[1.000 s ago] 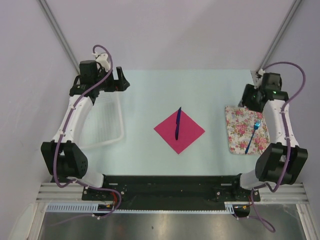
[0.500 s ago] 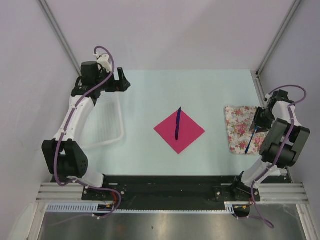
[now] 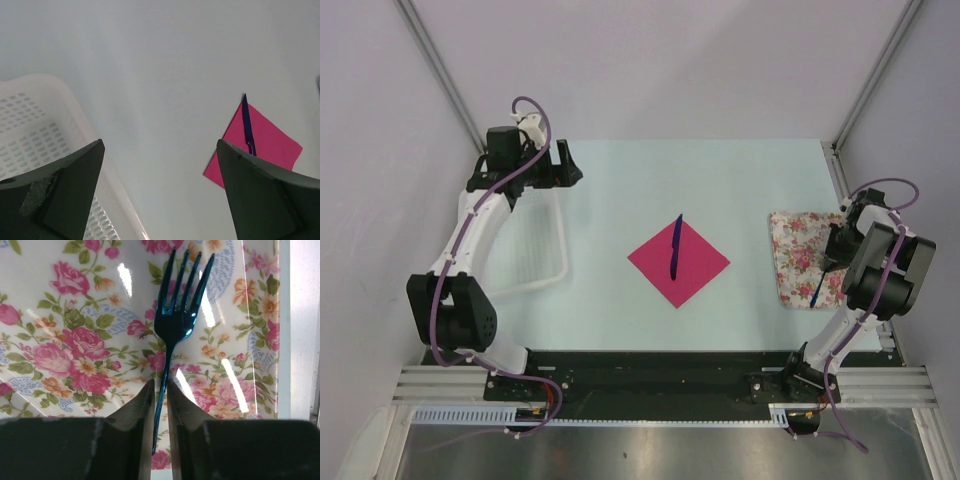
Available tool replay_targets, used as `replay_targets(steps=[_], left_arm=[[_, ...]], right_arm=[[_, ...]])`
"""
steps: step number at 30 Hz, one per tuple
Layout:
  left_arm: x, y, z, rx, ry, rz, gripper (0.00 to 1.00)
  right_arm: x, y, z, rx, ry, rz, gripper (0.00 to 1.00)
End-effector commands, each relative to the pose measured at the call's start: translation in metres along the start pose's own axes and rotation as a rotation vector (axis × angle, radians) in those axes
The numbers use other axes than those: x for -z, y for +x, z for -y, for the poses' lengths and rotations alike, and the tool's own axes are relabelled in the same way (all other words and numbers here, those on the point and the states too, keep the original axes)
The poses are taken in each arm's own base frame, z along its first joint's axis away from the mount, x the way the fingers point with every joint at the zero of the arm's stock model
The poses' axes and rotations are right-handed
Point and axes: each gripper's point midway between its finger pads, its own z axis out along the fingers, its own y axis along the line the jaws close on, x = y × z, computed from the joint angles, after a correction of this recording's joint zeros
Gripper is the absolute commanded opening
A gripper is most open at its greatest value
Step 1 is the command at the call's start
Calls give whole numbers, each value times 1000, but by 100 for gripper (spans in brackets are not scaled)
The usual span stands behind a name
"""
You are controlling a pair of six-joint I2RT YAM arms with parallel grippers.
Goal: Place the utensils on the paper napkin and roll it up
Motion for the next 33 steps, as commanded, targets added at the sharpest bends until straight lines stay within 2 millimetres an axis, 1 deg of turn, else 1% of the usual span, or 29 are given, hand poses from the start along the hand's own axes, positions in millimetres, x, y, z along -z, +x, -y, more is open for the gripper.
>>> replay_targets(steps=[1, 2, 3, 5, 6, 7, 9, 10, 11, 13, 14, 15, 16, 17, 18, 19, 20, 21, 22, 23, 24, 25, 26, 27, 28, 30, 31, 32, 33], left_arm=[[4, -6, 1, -8, -20, 19, 100], [3, -6, -1, -5, -31, 18, 100], [3, -7, -3, 8, -46, 20, 100], [5, -11, -7, 19, -73, 35, 100], [5, -14, -5, 12, -65, 41, 100], [6, -17, -5, 3, -58, 52, 100], [8, -23, -12, 2, -99, 75, 100], [8, -27, -17, 9, -124, 92, 100], [10, -31, -24, 20, -139, 102, 100], [12, -37, -25, 46, -116, 118, 100], [13, -38, -26, 65, -111, 123, 100], [16, -41, -34, 101, -112, 133, 100], [17, -41, -33, 105, -102, 135, 100], [18, -41, -34, 104, -95, 135, 100], [19, -41, -32, 93, -88, 133, 100], [20, -40, -32, 94, -90, 132, 100], [21, -41, -32, 93, -90, 133, 100], [21, -40, -32, 98, -93, 131, 99], [21, -38, -32, 100, -90, 128, 100], [22, -37, -32, 101, -91, 129, 100], [22, -37, -31, 108, -90, 137, 100], [20, -31, -32, 113, -88, 125, 100], [20, -30, -31, 113, -89, 125, 100], [21, -29, -32, 116, -94, 128, 100], [20, -24, -35, 120, -108, 120, 100], [20, -20, -40, 130, -133, 122, 100], [19, -15, -42, 139, -135, 119, 100], [17, -12, -41, 149, -126, 114, 100], [16, -10, -38, 160, -114, 112, 100]], right_arm=[[-16, -2, 5, 28, 18, 12, 16], [-14, -4, 5, 32, 13, 17, 3], [-10, -5, 4, 23, 10, 17, 0], [0, -12, 0, 2, -7, 35, 0], [12, -20, -4, -17, -23, 50, 0], [26, -27, -15, -48, -61, 78, 0], [50, -41, -40, -28, -90, 120, 0], [64, -46, -54, -19, -112, 150, 0], [72, -46, -81, 26, -138, 158, 0], [90, -53, -111, 48, -181, 193, 0], [97, -52, -129, 45, -203, 200, 0], [103, -47, -158, 90, -230, 204, 0], [112, -49, -179, 121, -254, 228, 0], [114, -46, -196, 131, -271, 224, 0], [119, -36, -228, 202, -296, 226, 0], [121, -33, -243, 224, -308, 229, 0], [127, -36, -260, 242, -328, 251, 0], [122, -31, -275, 244, -336, 232, 0], [121, -22, -296, 265, -356, 221, 0], [123, -22, -311, 268, -377, 231, 0], [113, -16, -323, 245, -383, 198, 0], [112, -5, -340, 267, -404, 177, 0], [114, -6, -350, 268, -418, 176, 0], [104, -1, -356, 269, -409, 151, 0], [102, 4, -363, 256, -413, 134, 0], [93, 16, -374, 248, -417, 90, 0], [83, 22, -378, 249, -405, 70, 0], [82, 31, -388, 278, -414, 64, 0], [81, 34, -394, 286, -422, 59, 0]])
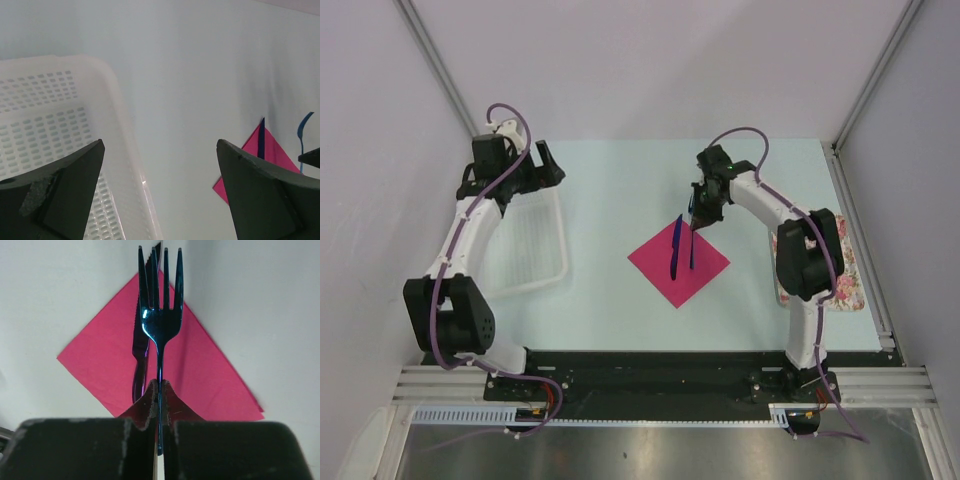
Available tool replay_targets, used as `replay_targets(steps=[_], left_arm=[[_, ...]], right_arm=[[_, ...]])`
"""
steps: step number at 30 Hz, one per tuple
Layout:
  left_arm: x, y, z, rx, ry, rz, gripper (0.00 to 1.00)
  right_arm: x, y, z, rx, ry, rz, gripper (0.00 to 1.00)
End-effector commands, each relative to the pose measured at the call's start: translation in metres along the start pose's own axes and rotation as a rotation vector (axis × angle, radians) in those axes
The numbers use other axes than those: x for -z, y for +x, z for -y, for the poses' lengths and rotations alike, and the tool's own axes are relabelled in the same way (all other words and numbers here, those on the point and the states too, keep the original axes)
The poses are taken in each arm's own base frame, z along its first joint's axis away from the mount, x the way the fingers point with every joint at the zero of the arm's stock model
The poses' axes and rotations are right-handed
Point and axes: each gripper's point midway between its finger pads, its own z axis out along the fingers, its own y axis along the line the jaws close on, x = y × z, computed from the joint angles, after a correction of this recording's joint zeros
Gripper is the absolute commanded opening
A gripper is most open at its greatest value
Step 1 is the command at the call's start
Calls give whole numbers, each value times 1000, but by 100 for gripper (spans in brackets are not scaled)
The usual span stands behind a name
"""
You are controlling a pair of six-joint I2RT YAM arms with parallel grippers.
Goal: Place the utensils on the paper napkin and roll it up
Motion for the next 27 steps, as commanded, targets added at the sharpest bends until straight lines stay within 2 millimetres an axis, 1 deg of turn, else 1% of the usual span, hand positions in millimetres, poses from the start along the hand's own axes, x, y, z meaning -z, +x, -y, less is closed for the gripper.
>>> replay_targets(steps=[1, 2, 3, 4, 6, 7, 9, 16, 22, 27], left_arm=[[8, -3, 9, 31, 31, 49, 100], [7, -1, 10, 35, 39, 45, 99], [6, -1, 10, 44, 43, 46, 100], [5, 4, 10, 52, 45, 35, 100], [3, 5, 14, 80, 64, 34, 100], [2, 9, 15, 94, 76, 24, 100], [1, 9, 20, 111, 105, 27, 100], [-2, 12, 19, 115, 104, 15, 100], [-3, 14, 21, 131, 118, 11, 100], [-3, 14, 20, 125, 110, 12, 99]], right_arm=[[-12, 3, -29, -26, -30, -17, 0], [-16, 6, -35, -11, -31, -19, 0], [-19, 4, -35, -11, -22, -16, 0], [-26, 7, -32, -12, -5, -28, 0], [-34, 8, -26, -14, 20, -35, 0], [-36, 7, -25, -12, 24, -36, 0], [-42, 9, -23, -17, 33, -51, 0], [-50, 16, -17, -28, 61, -68, 0], [-58, 10, -6, -44, 70, -66, 0], [-62, 12, 2, -53, 80, -80, 0]])
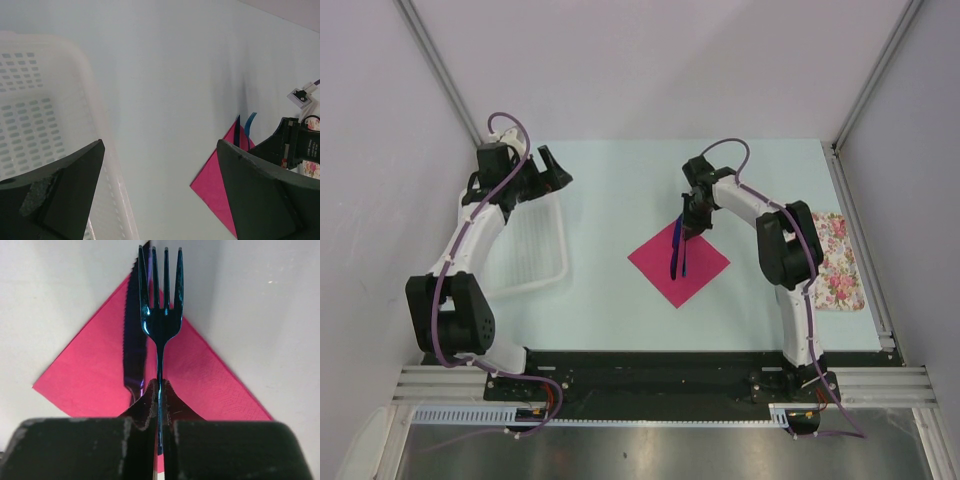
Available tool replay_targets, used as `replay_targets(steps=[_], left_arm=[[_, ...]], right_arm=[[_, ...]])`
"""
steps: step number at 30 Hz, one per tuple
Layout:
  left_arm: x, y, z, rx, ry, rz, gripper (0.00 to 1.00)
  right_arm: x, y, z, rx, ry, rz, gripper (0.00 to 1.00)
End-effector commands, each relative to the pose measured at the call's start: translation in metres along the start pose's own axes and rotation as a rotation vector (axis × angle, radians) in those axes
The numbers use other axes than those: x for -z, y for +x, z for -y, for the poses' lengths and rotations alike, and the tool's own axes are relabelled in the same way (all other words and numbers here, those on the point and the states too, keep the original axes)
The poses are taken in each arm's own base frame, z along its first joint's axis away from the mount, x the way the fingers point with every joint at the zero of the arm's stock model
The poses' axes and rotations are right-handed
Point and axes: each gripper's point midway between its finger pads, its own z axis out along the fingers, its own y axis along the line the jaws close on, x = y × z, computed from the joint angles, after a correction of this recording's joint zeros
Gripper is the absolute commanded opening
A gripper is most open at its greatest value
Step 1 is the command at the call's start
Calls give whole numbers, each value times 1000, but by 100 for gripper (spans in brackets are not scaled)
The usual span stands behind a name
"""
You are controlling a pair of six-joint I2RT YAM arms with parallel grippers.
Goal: Place the utensils on the paper napkin and roll it up
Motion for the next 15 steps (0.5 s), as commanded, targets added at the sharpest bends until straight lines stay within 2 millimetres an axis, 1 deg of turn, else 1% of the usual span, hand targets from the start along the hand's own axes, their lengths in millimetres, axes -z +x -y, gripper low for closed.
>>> replay_targets(steps=[1, 3, 8, 15], left_arm=[[6, -10, 11, -8, 37, 39, 100], [6, -8, 11, -8, 37, 34, 100], [6, -5, 9, -6, 32, 31, 100], [3, -3, 6, -8, 28, 24, 100]], right_arm=[[-1, -13, 4, -19, 4, 23, 0], [-2, -12, 4, -22, -1, 20, 0], [-4, -11, -3, -29, -25, 12, 0], [-4, -7, -4, -41, -33, -5, 0]])
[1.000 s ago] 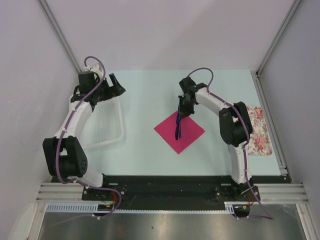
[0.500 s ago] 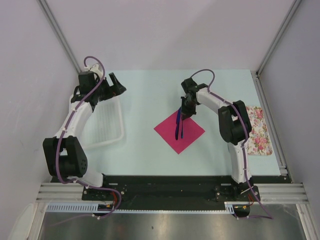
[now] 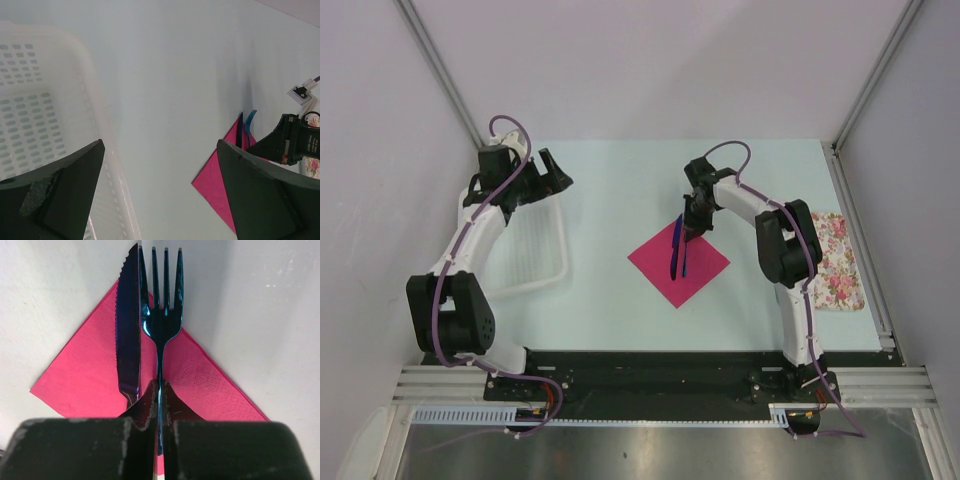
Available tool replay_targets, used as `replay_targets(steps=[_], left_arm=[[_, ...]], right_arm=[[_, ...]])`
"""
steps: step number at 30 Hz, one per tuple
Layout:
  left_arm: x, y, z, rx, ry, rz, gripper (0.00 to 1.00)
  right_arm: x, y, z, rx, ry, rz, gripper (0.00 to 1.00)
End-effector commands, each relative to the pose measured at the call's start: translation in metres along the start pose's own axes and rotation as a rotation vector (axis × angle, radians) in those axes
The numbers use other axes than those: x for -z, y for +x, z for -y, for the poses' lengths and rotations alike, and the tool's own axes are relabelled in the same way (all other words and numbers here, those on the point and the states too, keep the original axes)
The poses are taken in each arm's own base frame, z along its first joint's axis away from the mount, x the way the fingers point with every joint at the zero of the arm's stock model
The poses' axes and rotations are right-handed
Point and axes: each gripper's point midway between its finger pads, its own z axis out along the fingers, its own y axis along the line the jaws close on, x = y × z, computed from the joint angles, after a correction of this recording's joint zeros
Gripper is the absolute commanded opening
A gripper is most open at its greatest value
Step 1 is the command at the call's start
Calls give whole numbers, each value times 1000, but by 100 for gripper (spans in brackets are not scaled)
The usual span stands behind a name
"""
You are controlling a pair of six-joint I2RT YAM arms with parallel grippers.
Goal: Place the utensils on the paper napkin and roll it up
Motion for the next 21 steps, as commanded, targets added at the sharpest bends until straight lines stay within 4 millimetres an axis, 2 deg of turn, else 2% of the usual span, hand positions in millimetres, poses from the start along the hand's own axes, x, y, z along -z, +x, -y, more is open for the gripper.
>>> replay_targets(steps=[1, 19, 21], left_arm=[[4, -9, 9, -12, 30, 33, 100], [-3, -2, 5, -8, 32, 3, 100], [-3, -2, 5, -7, 31, 4, 100]], right_arm=[[5, -7, -12, -12, -32, 16, 0], [4, 2, -19, -27, -45, -7, 0], [4, 4, -20, -29, -48, -12, 4]])
